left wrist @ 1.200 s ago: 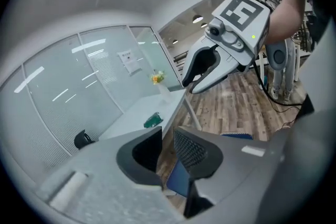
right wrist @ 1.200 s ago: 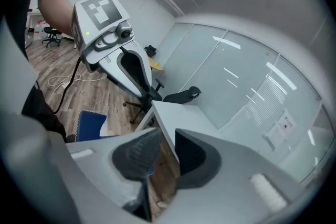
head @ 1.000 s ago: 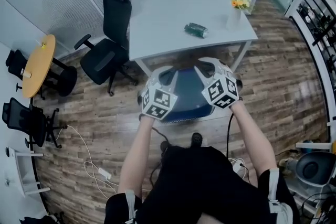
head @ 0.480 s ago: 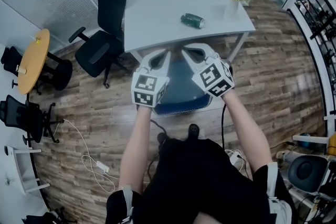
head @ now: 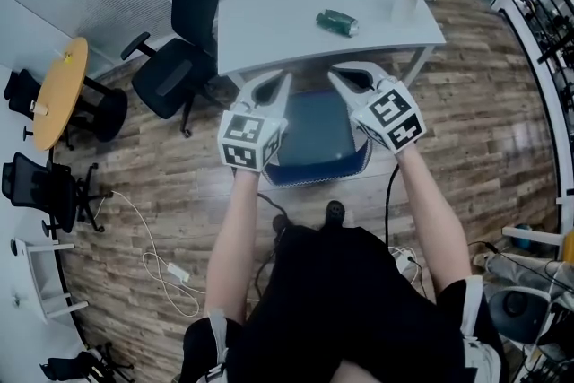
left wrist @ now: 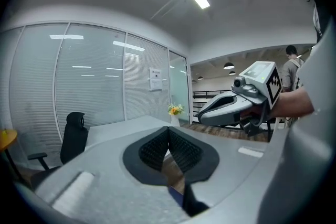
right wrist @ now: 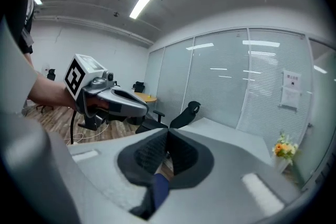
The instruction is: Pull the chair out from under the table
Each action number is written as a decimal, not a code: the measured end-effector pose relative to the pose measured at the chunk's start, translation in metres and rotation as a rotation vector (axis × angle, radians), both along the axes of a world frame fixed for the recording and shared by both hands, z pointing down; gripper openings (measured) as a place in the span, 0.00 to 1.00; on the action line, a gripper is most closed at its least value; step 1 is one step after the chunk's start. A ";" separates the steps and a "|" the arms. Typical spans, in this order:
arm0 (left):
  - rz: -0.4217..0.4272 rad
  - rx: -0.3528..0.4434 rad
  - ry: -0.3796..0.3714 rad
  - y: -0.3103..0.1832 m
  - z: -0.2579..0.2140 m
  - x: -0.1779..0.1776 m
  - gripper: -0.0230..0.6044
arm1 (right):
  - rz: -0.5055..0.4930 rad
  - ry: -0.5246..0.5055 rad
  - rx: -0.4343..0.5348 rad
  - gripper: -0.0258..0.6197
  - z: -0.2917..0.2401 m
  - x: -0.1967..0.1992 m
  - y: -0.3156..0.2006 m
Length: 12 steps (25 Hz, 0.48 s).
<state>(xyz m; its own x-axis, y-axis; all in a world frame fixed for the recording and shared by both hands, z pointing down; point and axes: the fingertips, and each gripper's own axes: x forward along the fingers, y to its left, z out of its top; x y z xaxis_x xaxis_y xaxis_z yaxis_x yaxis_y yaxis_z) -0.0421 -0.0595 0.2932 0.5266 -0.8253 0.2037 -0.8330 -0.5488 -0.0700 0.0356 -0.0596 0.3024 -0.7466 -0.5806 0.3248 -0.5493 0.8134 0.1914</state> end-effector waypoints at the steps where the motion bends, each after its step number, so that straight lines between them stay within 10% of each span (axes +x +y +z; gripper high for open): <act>1: 0.002 0.000 -0.001 0.000 0.000 0.001 0.05 | 0.004 -0.014 -0.008 0.04 0.000 0.001 -0.001; 12: 0.018 0.041 -0.002 0.005 -0.002 0.004 0.05 | 0.022 -0.043 -0.021 0.04 -0.001 0.007 -0.003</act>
